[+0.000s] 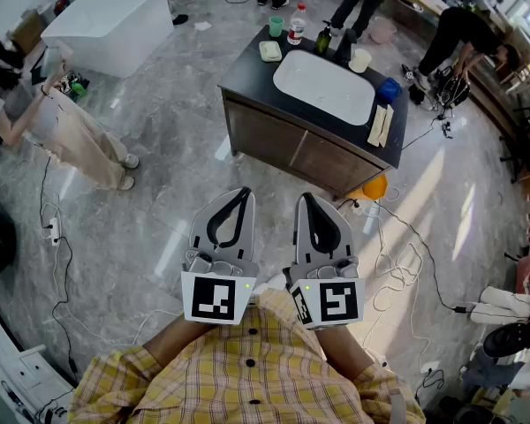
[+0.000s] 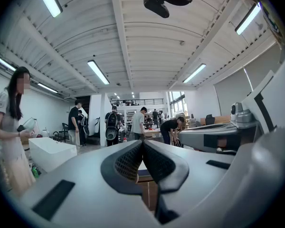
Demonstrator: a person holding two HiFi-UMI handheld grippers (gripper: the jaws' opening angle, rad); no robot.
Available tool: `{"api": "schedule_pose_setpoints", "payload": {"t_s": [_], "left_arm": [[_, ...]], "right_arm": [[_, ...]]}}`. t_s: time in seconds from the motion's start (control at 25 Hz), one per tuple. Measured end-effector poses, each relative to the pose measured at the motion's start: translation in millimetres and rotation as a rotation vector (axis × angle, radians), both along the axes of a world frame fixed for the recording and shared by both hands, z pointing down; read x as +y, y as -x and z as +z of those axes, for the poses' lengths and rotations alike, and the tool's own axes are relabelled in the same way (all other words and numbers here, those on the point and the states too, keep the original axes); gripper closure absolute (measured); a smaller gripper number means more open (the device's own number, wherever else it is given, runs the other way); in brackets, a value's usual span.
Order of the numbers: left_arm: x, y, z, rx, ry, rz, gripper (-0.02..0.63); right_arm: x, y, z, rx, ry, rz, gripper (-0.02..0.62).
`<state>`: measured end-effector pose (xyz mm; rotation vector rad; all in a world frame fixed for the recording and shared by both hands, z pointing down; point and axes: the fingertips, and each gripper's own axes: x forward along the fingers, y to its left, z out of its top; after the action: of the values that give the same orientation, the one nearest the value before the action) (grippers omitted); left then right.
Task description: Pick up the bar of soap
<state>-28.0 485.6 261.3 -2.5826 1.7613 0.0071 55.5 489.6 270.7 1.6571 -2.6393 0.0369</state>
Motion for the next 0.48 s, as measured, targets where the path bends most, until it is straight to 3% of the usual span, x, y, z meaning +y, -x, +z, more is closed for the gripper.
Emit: {"api": "schedule_pose_setpoints", "payload": {"t_s": [0.48], "left_arm": [[-0.8,6.8,3.2,0.024,0.022,-0.011,0.594]], "right_arm": [[-0.8,4.1,0.1,0.006,0.002,-0.003,0.575]]}}
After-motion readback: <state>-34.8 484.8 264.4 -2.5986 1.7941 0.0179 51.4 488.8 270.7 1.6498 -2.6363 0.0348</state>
